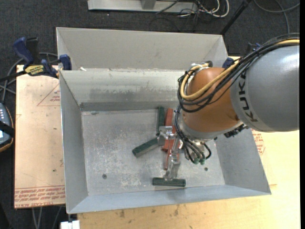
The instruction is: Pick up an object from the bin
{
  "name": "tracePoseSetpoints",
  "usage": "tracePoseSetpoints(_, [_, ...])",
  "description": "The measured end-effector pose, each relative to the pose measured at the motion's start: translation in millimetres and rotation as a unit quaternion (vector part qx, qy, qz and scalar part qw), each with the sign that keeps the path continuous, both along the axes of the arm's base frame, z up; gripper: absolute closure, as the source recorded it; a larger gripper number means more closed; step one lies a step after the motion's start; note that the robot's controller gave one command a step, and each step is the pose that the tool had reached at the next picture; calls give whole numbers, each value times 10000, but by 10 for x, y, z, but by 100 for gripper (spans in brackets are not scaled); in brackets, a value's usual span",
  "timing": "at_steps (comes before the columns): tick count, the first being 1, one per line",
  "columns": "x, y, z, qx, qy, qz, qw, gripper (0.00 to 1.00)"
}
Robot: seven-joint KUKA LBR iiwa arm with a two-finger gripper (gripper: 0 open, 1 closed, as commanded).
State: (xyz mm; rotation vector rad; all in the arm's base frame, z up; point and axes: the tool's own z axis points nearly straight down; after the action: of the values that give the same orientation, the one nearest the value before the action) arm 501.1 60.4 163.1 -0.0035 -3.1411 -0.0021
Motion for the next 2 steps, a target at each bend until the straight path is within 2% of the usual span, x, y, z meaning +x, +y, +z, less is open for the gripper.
tracePoseSetpoints(1, [756, -274, -868, 0, -7, 1283, 9917, 0])
tracePoseSetpoints(2, [1004, 184, -929, 9, -29, 1314, 9913, 0])
